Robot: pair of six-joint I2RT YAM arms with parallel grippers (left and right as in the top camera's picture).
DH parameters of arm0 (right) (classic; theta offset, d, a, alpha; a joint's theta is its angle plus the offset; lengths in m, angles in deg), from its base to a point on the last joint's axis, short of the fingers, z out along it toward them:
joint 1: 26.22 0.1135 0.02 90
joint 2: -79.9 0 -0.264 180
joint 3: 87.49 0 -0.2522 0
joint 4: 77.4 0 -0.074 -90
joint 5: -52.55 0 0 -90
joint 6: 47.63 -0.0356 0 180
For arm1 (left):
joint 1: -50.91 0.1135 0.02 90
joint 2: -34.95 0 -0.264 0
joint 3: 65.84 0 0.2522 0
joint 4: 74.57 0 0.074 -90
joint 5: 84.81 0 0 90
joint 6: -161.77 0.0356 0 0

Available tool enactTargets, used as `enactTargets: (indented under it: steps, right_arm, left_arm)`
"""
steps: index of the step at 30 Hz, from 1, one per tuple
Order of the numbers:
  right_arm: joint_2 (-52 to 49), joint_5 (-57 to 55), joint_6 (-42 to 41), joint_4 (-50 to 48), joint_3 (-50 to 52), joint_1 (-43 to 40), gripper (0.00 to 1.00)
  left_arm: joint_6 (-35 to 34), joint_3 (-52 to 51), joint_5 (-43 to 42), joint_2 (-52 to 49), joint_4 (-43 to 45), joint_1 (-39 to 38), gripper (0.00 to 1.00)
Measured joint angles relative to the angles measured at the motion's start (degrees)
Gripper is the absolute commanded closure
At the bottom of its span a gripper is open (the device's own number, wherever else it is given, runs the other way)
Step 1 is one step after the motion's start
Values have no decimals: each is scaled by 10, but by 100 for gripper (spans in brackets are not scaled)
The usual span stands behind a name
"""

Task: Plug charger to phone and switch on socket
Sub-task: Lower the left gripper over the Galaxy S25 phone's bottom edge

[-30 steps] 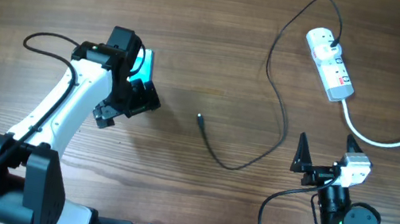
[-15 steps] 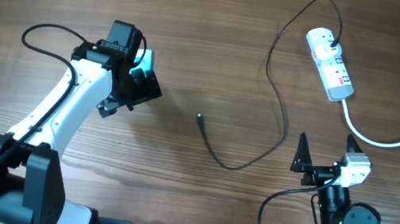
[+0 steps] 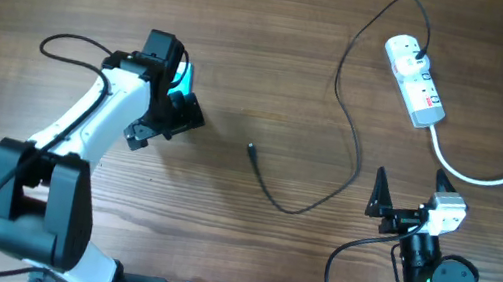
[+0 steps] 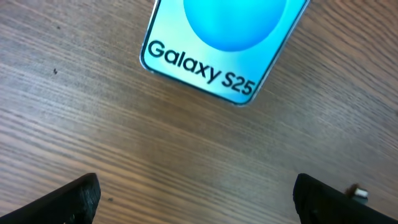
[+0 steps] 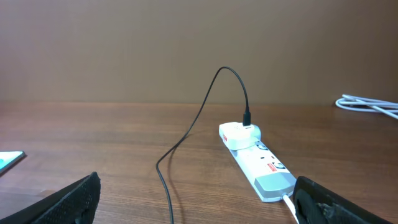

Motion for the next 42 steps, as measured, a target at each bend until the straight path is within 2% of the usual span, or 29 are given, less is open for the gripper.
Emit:
enactTargets:
  steps: [42]
  right_arm:
    - [0, 0, 0, 0, 0, 0, 0]
  left_arm:
    - [0, 0, 32, -23, 44, 0, 0]
